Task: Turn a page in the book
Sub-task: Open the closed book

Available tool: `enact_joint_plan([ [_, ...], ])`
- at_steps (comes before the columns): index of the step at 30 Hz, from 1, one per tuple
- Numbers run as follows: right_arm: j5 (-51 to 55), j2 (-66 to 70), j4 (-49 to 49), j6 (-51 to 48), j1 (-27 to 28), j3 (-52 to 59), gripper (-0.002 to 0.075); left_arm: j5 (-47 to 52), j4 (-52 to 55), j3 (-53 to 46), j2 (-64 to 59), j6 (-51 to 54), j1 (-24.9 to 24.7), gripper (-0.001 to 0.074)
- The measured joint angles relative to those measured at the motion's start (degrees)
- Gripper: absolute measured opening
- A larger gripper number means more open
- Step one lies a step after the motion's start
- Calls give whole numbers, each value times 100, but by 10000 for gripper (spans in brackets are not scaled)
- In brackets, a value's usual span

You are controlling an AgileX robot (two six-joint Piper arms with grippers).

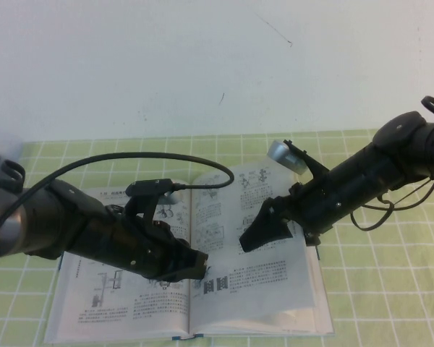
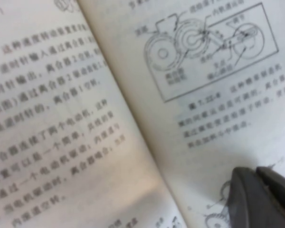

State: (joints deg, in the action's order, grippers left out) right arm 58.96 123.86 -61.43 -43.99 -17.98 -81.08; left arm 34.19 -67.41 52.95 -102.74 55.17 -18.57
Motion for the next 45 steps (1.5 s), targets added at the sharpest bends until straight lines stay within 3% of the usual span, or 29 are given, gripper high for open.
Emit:
enact_joint_plan([
  [14, 546, -10, 1844, 1253, 232, -728, 559, -157, 505, 0, 27, -403, -49, -4],
  [25, 636, -10, 1525, 1327, 107, -852, 559, -171, 446, 0, 27, -367, -49, -4],
  [34, 743, -10, 113, 741, -95, -852, 559, -171, 359, 0, 27, -367, -49, -4],
  [45, 566, -10, -537, 393, -116, -852, 559, -23, 582, -100, 699, -438, -49, -4],
])
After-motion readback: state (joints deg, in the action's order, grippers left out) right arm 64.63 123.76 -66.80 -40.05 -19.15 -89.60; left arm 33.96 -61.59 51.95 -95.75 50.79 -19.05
